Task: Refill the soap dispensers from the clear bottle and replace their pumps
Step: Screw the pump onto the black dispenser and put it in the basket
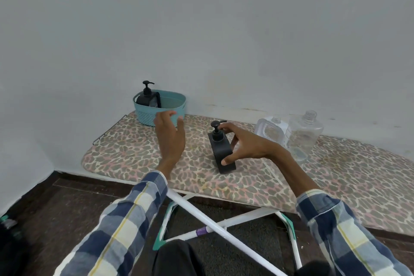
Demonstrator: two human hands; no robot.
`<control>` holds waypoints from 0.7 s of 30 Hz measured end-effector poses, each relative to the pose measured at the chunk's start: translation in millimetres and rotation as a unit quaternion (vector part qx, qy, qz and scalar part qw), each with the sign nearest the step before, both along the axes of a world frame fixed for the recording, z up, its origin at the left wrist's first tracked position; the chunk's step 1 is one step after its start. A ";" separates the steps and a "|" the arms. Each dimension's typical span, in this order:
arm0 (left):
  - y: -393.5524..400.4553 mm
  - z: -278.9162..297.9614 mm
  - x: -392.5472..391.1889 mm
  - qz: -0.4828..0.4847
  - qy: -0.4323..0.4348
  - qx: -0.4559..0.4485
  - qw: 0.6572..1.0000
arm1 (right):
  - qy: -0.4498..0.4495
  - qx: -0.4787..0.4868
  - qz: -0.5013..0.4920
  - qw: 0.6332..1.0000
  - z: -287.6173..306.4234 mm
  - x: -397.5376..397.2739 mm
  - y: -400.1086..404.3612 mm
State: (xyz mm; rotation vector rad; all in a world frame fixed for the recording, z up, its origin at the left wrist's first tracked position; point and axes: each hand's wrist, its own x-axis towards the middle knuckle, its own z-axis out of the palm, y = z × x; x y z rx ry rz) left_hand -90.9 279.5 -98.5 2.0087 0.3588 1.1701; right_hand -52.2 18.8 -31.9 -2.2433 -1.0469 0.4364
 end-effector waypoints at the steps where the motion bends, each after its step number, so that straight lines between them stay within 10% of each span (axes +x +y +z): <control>1: 13.9 3.1 1.8 0.034 0.002 0.004 0.999 | -0.018 0.002 -0.008 1.000 2.3 1.3 5.1; 13: 109.8 -19.2 23.0 0.041 0.134 0.047 0.989 | -0.014 0.267 -0.161 0.950 41.2 39.0 144.4; 21: 118.3 -28.5 32.5 0.029 0.115 0.060 0.991 | 0.042 0.265 -0.200 0.942 45.5 99.3 243.1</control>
